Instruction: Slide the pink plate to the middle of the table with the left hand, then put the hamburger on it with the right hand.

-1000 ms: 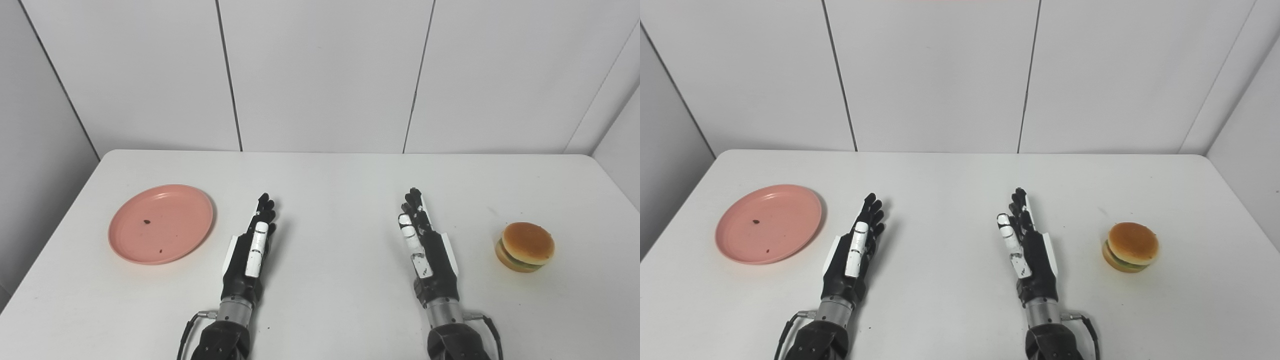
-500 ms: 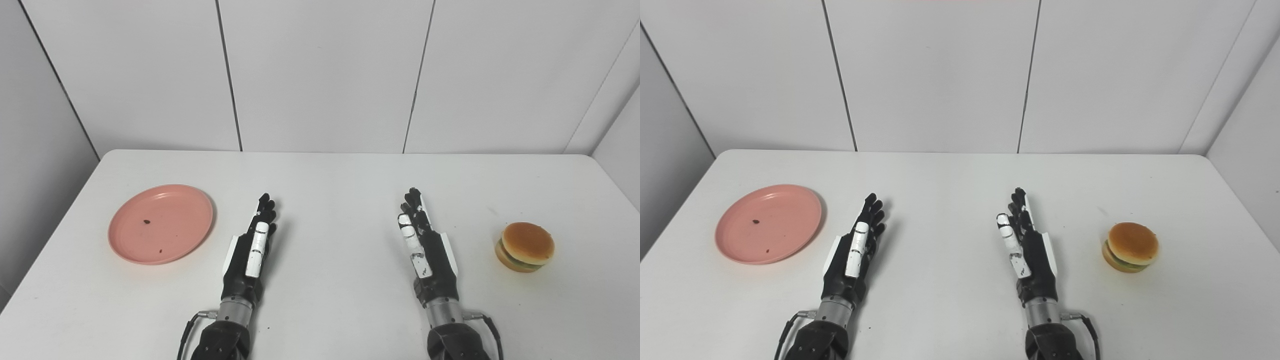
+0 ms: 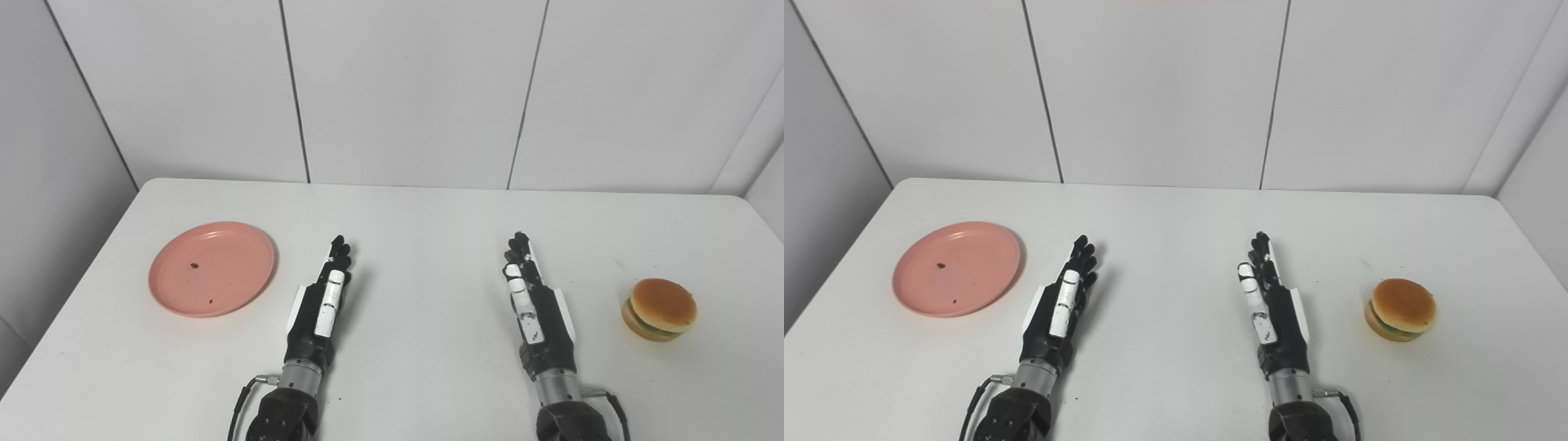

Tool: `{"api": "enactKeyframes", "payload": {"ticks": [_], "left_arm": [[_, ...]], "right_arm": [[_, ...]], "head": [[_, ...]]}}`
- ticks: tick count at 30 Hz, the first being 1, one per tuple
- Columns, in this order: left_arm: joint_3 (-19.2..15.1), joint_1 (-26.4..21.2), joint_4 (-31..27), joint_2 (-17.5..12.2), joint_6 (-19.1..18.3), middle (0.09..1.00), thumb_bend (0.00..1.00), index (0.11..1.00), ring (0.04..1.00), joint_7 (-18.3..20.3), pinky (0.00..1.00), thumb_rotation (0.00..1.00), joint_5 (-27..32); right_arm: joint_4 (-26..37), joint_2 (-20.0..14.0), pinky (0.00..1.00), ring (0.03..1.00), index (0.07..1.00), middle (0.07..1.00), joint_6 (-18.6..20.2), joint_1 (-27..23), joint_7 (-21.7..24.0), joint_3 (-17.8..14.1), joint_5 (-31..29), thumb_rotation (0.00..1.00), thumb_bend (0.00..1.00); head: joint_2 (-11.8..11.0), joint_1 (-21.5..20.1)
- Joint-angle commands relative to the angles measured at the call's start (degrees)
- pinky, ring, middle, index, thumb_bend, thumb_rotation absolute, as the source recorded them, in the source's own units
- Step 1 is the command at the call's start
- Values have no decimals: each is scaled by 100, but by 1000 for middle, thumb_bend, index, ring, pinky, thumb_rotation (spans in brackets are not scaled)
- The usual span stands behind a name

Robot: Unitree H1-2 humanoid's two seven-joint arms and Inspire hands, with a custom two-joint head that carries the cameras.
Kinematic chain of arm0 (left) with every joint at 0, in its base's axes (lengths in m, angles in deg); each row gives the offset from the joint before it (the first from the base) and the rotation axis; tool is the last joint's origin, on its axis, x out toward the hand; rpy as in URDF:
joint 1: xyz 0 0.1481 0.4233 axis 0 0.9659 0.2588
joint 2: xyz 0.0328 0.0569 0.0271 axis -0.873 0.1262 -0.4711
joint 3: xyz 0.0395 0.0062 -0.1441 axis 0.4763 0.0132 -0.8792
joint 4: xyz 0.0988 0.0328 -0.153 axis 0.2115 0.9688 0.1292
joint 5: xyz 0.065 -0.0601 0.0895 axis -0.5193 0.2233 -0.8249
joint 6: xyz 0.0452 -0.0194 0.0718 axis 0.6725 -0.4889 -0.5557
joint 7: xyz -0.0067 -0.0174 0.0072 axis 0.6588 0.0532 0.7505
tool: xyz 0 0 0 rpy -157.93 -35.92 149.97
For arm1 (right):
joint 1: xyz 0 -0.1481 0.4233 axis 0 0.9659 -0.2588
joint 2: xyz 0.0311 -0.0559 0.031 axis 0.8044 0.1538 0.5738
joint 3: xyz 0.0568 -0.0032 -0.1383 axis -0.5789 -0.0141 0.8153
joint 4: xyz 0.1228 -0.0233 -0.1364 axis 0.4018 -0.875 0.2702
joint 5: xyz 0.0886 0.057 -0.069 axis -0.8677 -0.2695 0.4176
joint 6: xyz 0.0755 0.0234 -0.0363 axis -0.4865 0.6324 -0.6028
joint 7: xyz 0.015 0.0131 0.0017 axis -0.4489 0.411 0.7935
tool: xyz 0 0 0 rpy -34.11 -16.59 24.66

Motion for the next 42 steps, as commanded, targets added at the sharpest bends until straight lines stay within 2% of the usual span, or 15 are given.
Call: {"api": "enactKeyframes", "payload": {"ticks": [1, 5, 8, 16, 20, 22, 26, 29, 34, 36, 42], "left_arm": [[97, 465, 449, 170, 65, 1000, 599, 1000, 1000, -160, 1000, 1000, -155], [98, 411, 616, 299, 136, 1000, 624, 1000, 1000, -328, 1000, 1000, -298], [76, 326, 828, 367, 379, 1000, 624, 1000, 1000, -313, 1000, 1000, -238], [40, 197, 966, 385, 510, 1000, 592, 1000, 1000, -371, 1000, 1000, -280], [6, 131, 774, 329, 334, 1000, 602, 1000, 1000, -151, 1000, 1000, -52], [-88, 109, 635, 367, 367, 1000, 598, 1000, 1000, -65, 1000, 1000, 210], [-228, 38, 382, 378, 436, 1000, 611, 1000, 1000, -51, 1000, 1000, 455], [-310, 8, 96, 277, 295, 1000, 639, 1000, 1000, 3, 1000, 1000, 631], [-523, -77, -292, 181, 388, 930, 681, 928, 940, -63, 973, 1000, 741], [-601, -102, -411, 189, 419, 892, 679, 886, 900, -106, 932, 1000, 787], [-796, -174, -933, 144, 296, 826, 714, 813, 837, -269, 857, 1000, 806]], "right_arm": [[-95, -141, 1000, 1000, 1000, 1000, 73, 207, 90, -133, -116, 862, 523], [-177, -241, 1000, 1000, 1000, 1000, -1, 196, 227, -208, -334, 849, 528], [-280, -324, 1000, 1000, 1000, 1000, -119, 172, 364, -241, -486, 856, 503], [-448, -333, 1000, 1000, 1000, 1000, -229, 122, 491, -337, -695, 840, 548], [-448, -351, 1000, 1000, 1000, 1000, -226, 124, 518, -344, -711, 852, 521], [-471, -355, 1000, 1000, 1000, 1000, -239, 108, 550, -348, -742, 846, 508], [-453, -371, 1000, 1000, 1000, 1000, -172, 108, 515, -321, -638, 841, 536], [-470, -359, 1000, 1000, 1000, 1000, -136, 97, 547, -326, -670, 839, 576], [-543, -360, 1000, 1000, 1000, 1000, -247, 87, 571, -328, -654, 830, 548], [-564, -363, 1000, 1000, 1000, 1000, -262, 78, 562, -329, -628, 836, 562], [-558, -377, 1000, 1000, 1000, 1000, -173, 68, 616, -347, -702, 840, 558]], "head": [[-45, 220], [-93, 534], [-152, 742], [-187, 852], [-192, 849], [-194, 835], [-185, 826], [-193, 808], [-181, 823], [-176, 836], [-152, 858]]}}
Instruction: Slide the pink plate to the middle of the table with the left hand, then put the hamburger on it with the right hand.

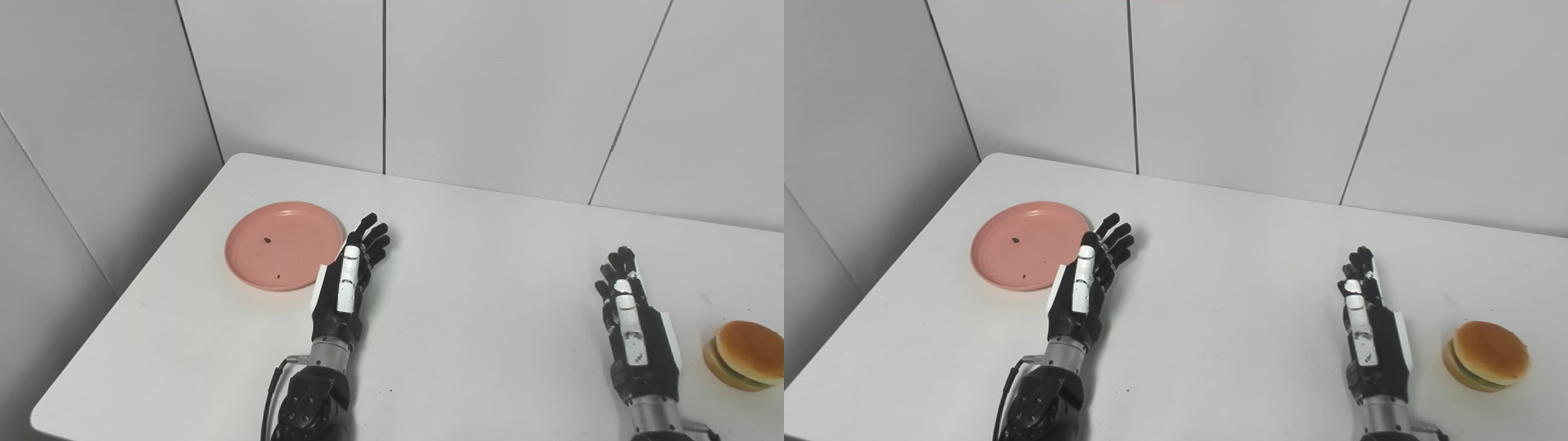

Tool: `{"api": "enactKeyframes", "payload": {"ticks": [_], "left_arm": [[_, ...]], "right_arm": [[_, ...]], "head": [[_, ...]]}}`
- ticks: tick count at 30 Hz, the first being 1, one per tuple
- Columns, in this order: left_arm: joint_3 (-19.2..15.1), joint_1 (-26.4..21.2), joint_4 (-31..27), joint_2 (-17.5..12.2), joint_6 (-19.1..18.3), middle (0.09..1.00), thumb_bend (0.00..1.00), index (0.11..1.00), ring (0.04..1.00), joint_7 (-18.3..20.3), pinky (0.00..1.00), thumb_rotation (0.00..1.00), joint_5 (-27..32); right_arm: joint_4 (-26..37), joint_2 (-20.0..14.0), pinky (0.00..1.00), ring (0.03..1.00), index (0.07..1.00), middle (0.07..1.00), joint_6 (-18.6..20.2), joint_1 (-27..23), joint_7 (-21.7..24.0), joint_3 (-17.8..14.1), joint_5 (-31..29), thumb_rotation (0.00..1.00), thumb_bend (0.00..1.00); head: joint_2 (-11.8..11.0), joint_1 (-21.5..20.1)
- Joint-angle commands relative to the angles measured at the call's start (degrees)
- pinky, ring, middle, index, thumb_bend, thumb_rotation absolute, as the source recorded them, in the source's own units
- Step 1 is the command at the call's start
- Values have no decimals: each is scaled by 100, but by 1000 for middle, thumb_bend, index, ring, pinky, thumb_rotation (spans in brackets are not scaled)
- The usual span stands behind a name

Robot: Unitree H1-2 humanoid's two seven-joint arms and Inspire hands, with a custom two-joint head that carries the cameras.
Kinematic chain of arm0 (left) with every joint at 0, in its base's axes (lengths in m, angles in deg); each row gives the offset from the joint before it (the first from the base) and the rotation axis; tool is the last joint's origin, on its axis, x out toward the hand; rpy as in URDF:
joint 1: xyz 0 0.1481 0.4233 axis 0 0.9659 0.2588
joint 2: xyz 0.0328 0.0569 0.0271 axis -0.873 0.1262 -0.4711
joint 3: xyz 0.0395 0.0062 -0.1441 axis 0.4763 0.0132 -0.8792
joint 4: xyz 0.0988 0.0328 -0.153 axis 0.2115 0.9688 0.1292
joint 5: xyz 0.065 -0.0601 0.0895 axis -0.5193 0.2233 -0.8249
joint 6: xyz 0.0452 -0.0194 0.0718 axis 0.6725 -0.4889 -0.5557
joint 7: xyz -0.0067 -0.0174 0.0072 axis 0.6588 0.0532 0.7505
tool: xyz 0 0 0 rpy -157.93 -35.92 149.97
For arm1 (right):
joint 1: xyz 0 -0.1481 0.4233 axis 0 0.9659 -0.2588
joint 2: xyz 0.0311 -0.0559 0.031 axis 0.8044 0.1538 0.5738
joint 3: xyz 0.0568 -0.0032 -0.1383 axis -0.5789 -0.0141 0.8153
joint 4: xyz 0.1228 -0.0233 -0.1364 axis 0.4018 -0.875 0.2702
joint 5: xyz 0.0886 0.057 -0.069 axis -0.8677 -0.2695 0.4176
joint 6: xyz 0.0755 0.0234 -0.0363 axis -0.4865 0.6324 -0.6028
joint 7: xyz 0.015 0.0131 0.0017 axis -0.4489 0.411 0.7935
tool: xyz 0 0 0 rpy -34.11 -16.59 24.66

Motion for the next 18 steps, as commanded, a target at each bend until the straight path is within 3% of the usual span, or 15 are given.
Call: {"api": "enactKeyframes", "payload": {"ticks": [1, 4, 12, 18], "left_arm": [[-14, -172, -298, -39, 34, 820, 716, 807, 830, -39, 866, 1000, -21], [-96, -215, -444, -148, 54, 802, 729, 797, 819, -88, 885, 1000, -60], [-459, -332, -667, -300, 181, 723, 726, 722, 722, -462, 756, 1000, -209], [-837, -430, -569, -631, 394, 715, 716, 704, 724, -634, 817, 1000, -251]], "right_arm": [[-301, -26, 1000, 1000, 1000, 1000, -138, 232, 75, -38, -21, 843, 561], [-257, -34, 1000, 1000, 1000, 1000, -92, 247, 103, -47, -67, 839, 555], [-238, -23, 1000, 1000, 1000, 1000, -75, 240, 106, -37, -78, 840, 533], [-251, -37, 1000, 1000, 1000, 1000, -86, 243, 115, -34, -46, 849, 546]], "head": [[6, -4], [14, 4], [17, -2], [43, -4]]}}
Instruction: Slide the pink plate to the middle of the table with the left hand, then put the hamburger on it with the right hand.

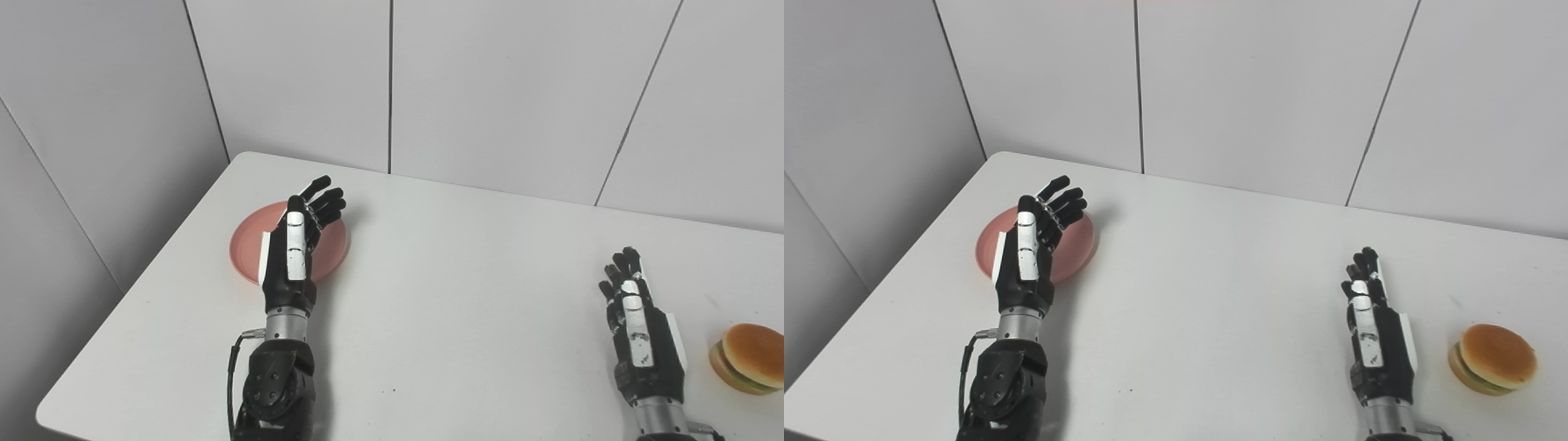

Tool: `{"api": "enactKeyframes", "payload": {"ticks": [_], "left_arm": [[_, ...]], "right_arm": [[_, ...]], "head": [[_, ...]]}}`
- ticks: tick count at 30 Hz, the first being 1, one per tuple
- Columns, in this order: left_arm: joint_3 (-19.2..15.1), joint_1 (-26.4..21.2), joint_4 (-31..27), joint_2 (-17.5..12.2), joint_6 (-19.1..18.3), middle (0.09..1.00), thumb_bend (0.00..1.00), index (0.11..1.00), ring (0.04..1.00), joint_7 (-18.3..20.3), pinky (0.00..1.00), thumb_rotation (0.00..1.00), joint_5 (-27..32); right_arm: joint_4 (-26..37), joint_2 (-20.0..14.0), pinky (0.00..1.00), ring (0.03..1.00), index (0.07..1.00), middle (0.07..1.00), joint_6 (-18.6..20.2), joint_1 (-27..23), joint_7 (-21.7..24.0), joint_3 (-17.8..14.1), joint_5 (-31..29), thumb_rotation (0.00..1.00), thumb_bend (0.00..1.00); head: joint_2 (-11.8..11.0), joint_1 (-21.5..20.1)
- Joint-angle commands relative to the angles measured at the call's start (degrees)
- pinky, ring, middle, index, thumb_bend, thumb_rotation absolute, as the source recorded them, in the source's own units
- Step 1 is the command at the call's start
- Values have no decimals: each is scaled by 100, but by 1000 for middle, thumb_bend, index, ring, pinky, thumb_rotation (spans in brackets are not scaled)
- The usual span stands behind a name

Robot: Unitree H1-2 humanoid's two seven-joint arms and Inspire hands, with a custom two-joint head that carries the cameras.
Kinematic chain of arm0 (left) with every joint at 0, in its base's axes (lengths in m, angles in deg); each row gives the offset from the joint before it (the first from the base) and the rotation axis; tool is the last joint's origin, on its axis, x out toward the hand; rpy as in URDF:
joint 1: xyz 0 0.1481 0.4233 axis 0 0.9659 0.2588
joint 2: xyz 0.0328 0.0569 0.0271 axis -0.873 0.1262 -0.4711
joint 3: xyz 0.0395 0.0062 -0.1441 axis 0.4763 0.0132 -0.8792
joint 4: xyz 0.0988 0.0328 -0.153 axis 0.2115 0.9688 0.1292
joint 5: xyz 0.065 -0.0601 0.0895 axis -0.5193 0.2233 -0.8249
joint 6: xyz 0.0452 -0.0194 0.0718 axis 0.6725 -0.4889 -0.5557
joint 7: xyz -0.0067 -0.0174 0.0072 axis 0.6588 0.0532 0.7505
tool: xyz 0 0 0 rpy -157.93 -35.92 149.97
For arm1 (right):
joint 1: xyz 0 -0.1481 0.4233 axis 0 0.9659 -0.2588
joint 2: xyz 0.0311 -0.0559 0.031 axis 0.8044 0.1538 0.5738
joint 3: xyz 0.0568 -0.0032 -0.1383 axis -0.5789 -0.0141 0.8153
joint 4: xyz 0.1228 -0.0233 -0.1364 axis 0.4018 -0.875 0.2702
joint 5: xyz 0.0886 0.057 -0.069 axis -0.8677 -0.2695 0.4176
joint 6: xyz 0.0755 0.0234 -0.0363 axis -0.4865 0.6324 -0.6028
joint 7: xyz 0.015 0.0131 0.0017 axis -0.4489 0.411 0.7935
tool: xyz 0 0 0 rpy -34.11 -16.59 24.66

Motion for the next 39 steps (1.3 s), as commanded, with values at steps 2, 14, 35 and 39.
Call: {"api": "enactKeyframes", "payload": {"ticks": [2, 14, 35, 39], "left_arm": [[-271, -286, 155, -269, 490, 700, 705, 683, 715, -196, 807, 1000, -55], [-893, -549, 1084, -764, 1103, 657, 721, 652, 703, -690, 816, 1000, -43], [-1241, -1019, 2820, -1349, 1493, 696, 742, 684, 704, -1131, 805, 1000, 82], [-1188, -1088, 3155, -1430, 1466, 708, 728, 701, 722, -1103, 813, 1000, 117]], "right_arm": [[-238, -42, 1000, 1000, 1000, 1000, -74, 267, 7, -49, 42, 852, 553], [-247, -53, 1000, 1000, 1000, 1000, -113, 272, 87, -48, 21, 860, 519], [-164, -62, 1000, 1000, 1000, 1000, -100, 316, 123, -39, 17, 859, 539], [-166, -49, 1000, 1000, 1000, 1000, -124, 314, 92, -39, 45, 868, 526]], "head": [[19, 3], [38, 10], [71, -15], [75, -28]]}}
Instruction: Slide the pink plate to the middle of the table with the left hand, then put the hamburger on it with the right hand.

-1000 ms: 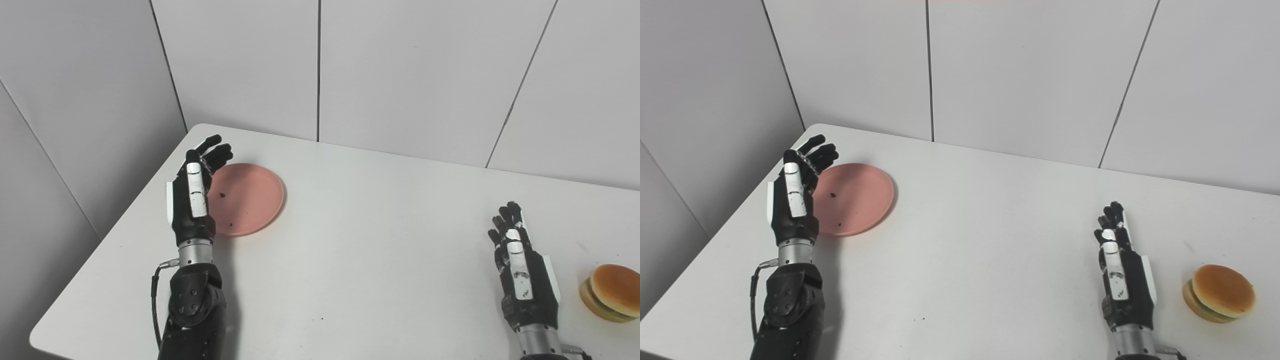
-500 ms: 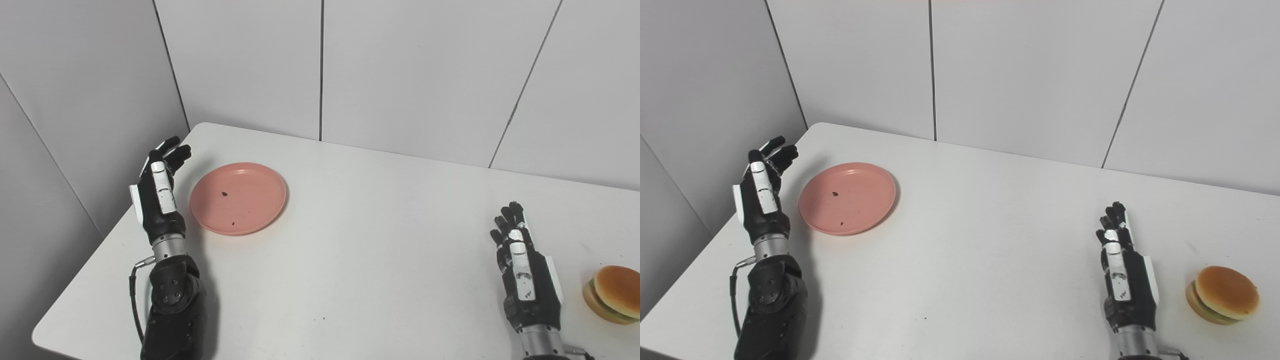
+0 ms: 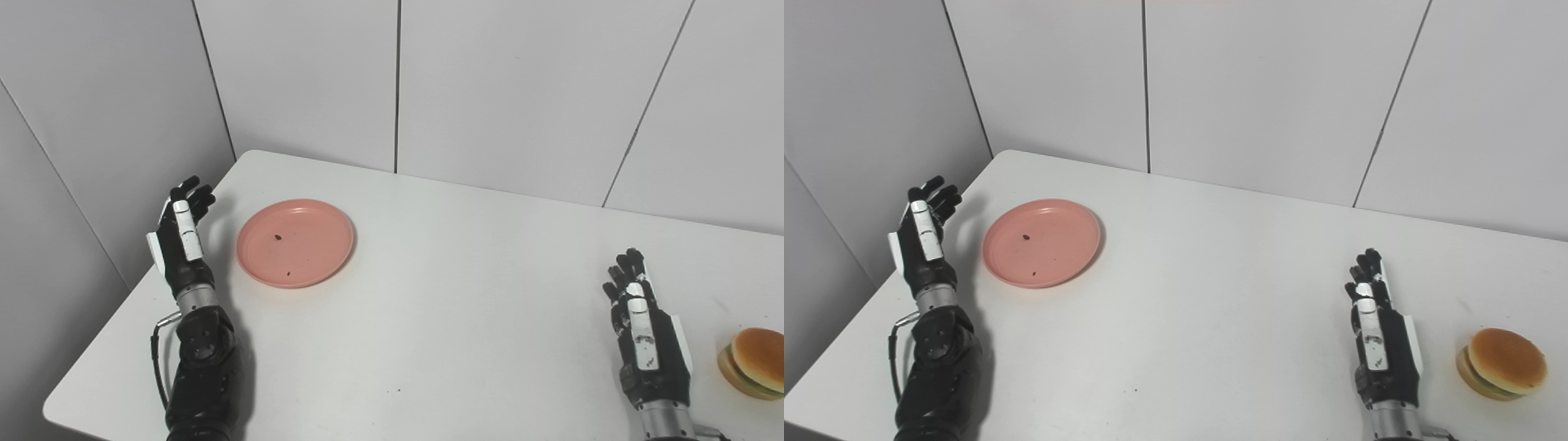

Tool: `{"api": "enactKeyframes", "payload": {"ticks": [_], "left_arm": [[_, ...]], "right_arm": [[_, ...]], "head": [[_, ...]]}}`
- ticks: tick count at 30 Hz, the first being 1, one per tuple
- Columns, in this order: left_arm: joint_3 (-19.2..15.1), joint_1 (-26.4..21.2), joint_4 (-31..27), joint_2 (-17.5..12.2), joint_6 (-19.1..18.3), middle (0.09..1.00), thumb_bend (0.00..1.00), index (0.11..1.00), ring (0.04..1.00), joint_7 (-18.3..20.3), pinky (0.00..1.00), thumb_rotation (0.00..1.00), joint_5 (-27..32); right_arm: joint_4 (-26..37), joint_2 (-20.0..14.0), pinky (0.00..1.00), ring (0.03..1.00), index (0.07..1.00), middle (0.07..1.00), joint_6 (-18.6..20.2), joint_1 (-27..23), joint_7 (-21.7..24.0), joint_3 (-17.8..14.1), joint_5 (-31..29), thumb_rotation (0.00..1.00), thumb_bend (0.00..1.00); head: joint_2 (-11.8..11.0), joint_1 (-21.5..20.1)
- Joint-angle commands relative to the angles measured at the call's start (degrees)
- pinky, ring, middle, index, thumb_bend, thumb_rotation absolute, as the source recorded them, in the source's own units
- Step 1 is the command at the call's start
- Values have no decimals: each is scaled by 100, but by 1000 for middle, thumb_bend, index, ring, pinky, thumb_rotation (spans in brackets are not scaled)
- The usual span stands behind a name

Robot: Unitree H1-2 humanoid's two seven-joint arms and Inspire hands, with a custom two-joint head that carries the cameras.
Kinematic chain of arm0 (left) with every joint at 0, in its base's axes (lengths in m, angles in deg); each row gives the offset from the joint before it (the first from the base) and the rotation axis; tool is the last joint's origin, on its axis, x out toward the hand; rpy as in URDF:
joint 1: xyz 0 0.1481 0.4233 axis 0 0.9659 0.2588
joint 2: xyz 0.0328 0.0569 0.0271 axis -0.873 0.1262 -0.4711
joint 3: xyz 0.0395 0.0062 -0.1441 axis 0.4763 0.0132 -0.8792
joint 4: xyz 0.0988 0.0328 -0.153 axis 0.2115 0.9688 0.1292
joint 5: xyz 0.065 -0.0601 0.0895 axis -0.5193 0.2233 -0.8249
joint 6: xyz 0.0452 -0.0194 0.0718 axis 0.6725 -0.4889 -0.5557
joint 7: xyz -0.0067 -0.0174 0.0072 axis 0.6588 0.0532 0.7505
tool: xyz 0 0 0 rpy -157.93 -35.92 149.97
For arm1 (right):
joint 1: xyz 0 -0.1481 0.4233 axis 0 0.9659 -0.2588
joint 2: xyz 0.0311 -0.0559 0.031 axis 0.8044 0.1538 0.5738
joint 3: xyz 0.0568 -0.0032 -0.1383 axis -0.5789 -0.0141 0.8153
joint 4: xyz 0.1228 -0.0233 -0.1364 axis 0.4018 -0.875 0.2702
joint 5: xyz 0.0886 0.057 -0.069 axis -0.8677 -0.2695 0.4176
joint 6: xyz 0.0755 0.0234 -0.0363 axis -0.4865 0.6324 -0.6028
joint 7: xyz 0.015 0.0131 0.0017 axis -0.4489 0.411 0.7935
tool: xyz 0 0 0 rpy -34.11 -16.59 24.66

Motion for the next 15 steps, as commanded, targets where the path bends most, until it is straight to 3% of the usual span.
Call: {"api": "enactKeyframes", "payload": {"ticks": [1, 11, 15], "left_arm": [[55, -146, 183, -146, 101, 717, 731, 703, 738, 88, 832, 1000, 5], [259, -203, 531, -200, -66, 752, 699, 747, 783, 522, 881, 1000, 330], [305, -162, 279, -113, -485, 773, 738, 764, 807, 565, 894, 1000, 420]], "right_arm": [[-205, -22, 1000, 1000, 1000, 1000, -123, 281, 36, -36, -2, 869, 520], [-154, -31, 1000, 1000, 1000, 1000, -87, 311, 12, -36, 25, 859, 528], [-141, -16, 1000, 1000, 1000, 1000, -107, 306, 2, -40, 24, 852, 540]], "head": [[5, -1], [6, -18], [12, -37]]}}
